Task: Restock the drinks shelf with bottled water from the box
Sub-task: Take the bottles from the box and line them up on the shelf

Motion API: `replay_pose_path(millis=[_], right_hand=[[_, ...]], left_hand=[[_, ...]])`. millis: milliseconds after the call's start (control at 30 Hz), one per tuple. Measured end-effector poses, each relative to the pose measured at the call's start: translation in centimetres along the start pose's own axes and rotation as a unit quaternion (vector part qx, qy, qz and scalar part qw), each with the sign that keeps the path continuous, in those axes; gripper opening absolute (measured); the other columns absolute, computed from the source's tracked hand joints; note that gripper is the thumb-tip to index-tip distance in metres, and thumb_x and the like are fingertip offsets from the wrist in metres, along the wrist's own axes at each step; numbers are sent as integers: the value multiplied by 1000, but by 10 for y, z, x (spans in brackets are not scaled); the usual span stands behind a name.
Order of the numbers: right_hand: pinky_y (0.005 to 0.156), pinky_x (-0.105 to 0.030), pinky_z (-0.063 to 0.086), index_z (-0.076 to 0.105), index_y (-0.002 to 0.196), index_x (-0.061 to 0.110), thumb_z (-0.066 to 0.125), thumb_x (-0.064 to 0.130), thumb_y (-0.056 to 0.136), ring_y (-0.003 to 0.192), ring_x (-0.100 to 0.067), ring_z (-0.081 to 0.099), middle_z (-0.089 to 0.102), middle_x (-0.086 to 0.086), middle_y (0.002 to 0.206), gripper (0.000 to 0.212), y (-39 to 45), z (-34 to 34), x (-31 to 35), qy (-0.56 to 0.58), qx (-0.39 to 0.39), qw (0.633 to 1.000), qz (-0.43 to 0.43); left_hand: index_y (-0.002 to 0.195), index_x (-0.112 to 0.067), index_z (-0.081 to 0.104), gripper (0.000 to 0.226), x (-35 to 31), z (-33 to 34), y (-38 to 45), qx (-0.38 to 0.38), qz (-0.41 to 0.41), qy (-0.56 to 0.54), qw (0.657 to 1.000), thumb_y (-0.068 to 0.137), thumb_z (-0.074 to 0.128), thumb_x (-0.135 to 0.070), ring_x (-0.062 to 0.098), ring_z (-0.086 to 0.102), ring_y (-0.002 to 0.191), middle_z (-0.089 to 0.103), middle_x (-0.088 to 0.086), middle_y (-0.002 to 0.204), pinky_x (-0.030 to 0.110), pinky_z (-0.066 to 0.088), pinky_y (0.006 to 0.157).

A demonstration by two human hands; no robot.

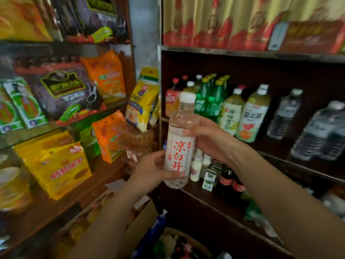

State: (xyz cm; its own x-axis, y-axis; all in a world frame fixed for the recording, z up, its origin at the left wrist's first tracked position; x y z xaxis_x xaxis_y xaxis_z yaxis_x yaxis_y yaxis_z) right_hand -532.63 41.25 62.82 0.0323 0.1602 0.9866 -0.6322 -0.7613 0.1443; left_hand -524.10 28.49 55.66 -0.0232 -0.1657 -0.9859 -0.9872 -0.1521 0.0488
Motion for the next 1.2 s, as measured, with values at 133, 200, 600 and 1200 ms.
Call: replay_pose_path(millis=[133,200,600,1200], right_hand=[[91,-33,47,57,128,17,65,11,74,107,-14,64,68,1,116,55,-33,-57,37,-73,-75,994,-8],[92,-32,45,59,125,21,68,14,73,110,-13,63,68,3,117,53,-49,-87,52,-96,-108,989,-5],[85,-28,53,48,119,17,85,13,66,105,-16,63,63,-7,119,65,-183,-272,76,-163,-361,917,41],[83,-37,55,59,117,19,81,21,73,94,-16,66,68,4,99,49,-285,-412,46,-357,-562,739,103]], left_hand=[[95,-24,70,50,-28,52,37,27,25,12,999,52,91,-9,13,72,90,75,-2,96,27,56,76],[97,-24,70,52,-39,84,55,48,38,26,998,52,92,-12,11,72,89,76,-6,93,28,56,77],[109,-19,65,60,-50,312,135,165,17,-49,985,55,88,-6,13,69,90,73,-4,96,29,55,77],[98,-26,65,48,-10,535,194,232,10,-43,972,61,86,-4,9,69,85,73,-2,96,18,53,66]])
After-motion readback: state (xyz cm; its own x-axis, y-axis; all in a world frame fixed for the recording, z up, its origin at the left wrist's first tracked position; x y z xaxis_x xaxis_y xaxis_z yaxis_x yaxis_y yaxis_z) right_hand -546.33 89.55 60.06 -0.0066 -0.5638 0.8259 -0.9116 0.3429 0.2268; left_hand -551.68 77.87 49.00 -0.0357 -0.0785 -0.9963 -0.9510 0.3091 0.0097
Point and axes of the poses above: each hand's wrist, its own y-axis towards the middle knuckle, its own z-axis out of the palm, x = y × z, the point moved 4 cm from there along y, towards the middle knuckle
